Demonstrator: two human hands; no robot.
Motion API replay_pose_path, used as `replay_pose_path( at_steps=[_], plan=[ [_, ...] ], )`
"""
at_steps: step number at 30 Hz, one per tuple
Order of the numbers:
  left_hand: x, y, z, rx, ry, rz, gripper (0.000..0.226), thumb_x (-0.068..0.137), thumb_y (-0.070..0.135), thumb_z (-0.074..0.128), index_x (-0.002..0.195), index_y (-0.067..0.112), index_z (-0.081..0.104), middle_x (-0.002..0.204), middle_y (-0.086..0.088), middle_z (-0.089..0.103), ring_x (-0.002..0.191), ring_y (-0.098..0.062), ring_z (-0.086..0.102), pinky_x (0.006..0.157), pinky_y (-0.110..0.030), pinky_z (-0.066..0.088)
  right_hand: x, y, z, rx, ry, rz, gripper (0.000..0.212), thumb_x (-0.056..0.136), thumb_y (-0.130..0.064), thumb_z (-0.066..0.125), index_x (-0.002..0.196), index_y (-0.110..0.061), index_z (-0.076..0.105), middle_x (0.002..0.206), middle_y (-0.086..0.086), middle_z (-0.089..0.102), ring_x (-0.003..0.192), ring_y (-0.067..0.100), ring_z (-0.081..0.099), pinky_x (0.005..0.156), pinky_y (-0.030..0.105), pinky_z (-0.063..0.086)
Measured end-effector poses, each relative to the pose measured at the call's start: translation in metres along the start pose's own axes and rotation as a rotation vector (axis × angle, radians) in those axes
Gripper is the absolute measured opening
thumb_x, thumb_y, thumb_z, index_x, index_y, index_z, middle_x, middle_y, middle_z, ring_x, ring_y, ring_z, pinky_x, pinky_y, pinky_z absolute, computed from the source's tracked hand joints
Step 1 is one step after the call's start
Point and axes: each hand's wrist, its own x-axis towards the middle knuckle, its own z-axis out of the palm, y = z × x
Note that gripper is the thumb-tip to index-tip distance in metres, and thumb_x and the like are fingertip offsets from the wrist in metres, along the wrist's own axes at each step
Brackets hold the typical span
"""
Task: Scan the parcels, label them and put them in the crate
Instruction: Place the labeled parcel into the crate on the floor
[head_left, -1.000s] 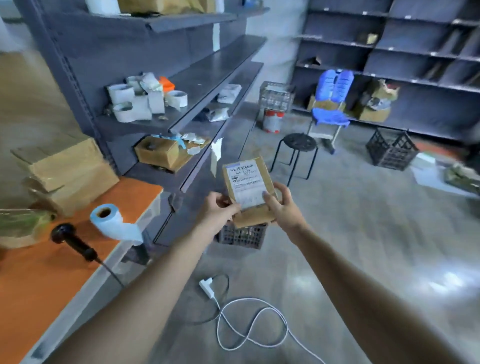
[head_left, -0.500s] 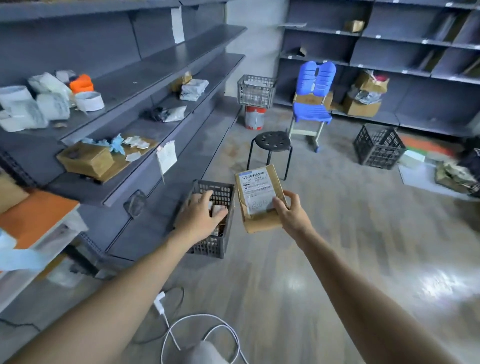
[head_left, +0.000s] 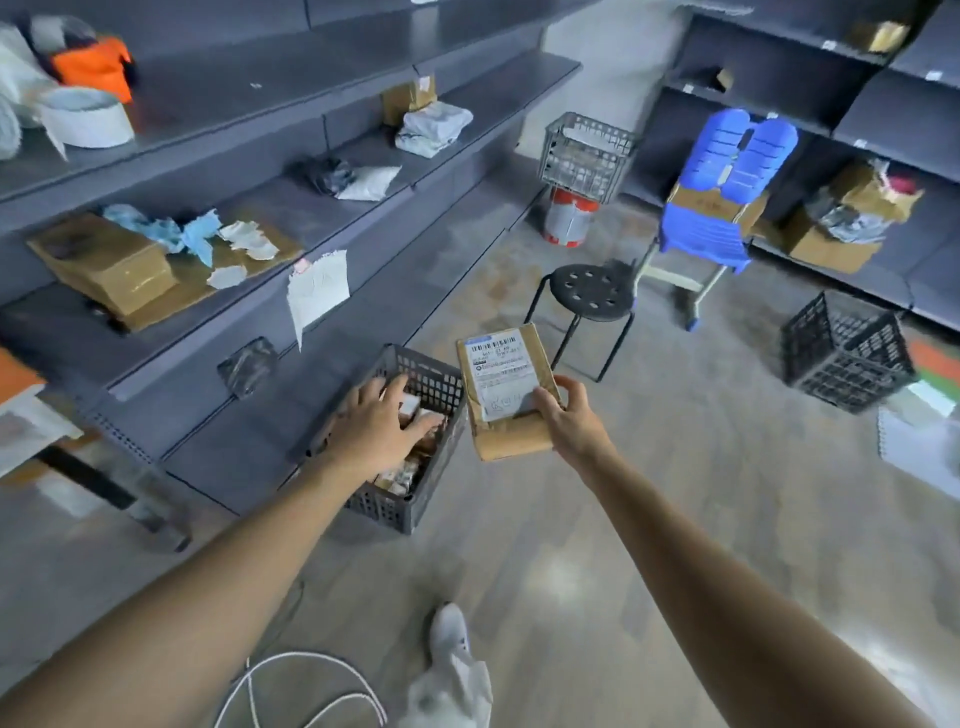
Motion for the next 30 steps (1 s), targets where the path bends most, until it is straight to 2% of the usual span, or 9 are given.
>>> replay_pose_path(
  at_steps=[4,9,13,16,19,21,25,28,30],
  plan=[
    [0.06,-0.001,0.006,-0.009,-0.005,-0.138,0.081,0.085,0.072,0.037,0.15,0.025,0.022,0.153,-0.006,0.026,0.138,-0.031,0.025,0.105,-0.05,0.032,0.088,-0.018,0.008,-0.043,-0.121,0.003,0.052,0.091,-0.048,0.054,0.137,-0.027,0.041,0.12,0.012,0.06,0.104,0.031,0.06,0.091,0.048,0.052],
    [0.106,-0.011,0.002,-0.019,0.001,-0.301,0.076,0.089,0.067,0.039,0.15,0.025,0.023,0.15,-0.006,0.03,0.134,-0.031,0.031,0.105,-0.048,0.035,0.176,-0.043,0.029,-0.12,-0.273,-0.009,0.056,0.091,-0.05,0.056,0.138,-0.024,0.042,0.121,0.014,0.062,0.104,0.031,0.061,0.093,0.047,0.052],
    [0.141,-0.012,0.011,-0.043,-0.015,-0.432,0.075,0.091,0.065,0.039,0.151,0.025,0.021,0.152,-0.006,0.027,0.137,-0.033,0.028,0.108,-0.049,0.032,0.245,-0.055,0.059,-0.213,-0.403,-0.066,0.057,0.091,-0.052,0.056,0.137,-0.022,0.042,0.117,0.007,0.06,0.094,0.025,0.058,0.078,0.033,0.046],
    [0.176,-0.017,0.029,-0.073,-0.007,-0.537,0.075,0.091,0.065,0.039,0.152,0.025,0.02,0.154,-0.008,0.026,0.139,-0.033,0.026,0.109,-0.048,0.03,0.306,-0.059,0.092,-0.234,-0.511,-0.08,0.057,0.09,-0.046,0.064,0.134,-0.015,0.043,0.107,0.007,0.06,0.086,0.022,0.06,0.067,0.03,0.045],
    [0.211,-0.025,0.056,-0.118,0.007,-0.676,0.076,0.091,0.065,0.041,0.152,0.025,0.019,0.155,-0.009,0.023,0.141,-0.033,0.022,0.111,-0.049,0.028,0.367,-0.056,0.123,-0.347,-0.592,-0.116,0.038,0.083,-0.049,0.072,0.099,-0.018,0.057,0.083,-0.004,0.061,0.07,0.013,0.06,0.055,0.023,0.046],
    [0.235,-0.032,0.078,-0.134,0.035,-0.758,0.077,0.09,0.066,0.042,0.152,0.025,0.02,0.154,-0.009,0.024,0.141,-0.032,0.022,0.111,-0.05,0.029,0.406,-0.049,0.145,-0.422,-0.66,-0.138,0.04,0.079,-0.059,0.071,0.079,-0.02,0.06,0.071,-0.006,0.061,0.064,0.008,0.058,0.048,0.022,0.044],
    [0.279,-0.052,0.135,-0.186,0.072,-0.885,0.075,0.09,0.064,0.043,0.15,0.024,0.022,0.152,-0.01,0.028,0.14,-0.031,0.024,0.108,-0.052,0.032,0.474,-0.02,0.201,-0.5,-0.778,-0.124,0.046,0.08,-0.06,0.069,0.092,-0.016,0.069,0.076,-0.002,0.067,0.067,0.01,0.062,0.049,0.018,0.047],
    [0.305,-0.078,0.187,-0.195,0.079,-0.937,0.074,0.09,0.063,0.044,0.149,0.022,0.025,0.153,-0.009,0.028,0.139,-0.032,0.025,0.105,-0.052,0.033,0.513,0.016,0.249,-0.461,-0.862,-0.003,0.049,0.079,-0.056,0.071,0.106,-0.017,0.063,0.095,0.002,0.068,0.082,0.016,0.064,0.061,0.029,0.055],
    [0.32,-0.101,0.229,-0.19,0.097,-0.964,0.074,0.089,0.063,0.043,0.149,0.022,0.025,0.153,-0.009,0.028,0.14,-0.033,0.024,0.105,-0.052,0.033,0.539,0.049,0.289,-0.449,-0.928,0.012,0.043,0.079,-0.054,0.072,0.104,-0.021,0.06,0.101,0.001,0.066,0.088,0.017,0.063,0.067,0.036,0.058]
  ],
)
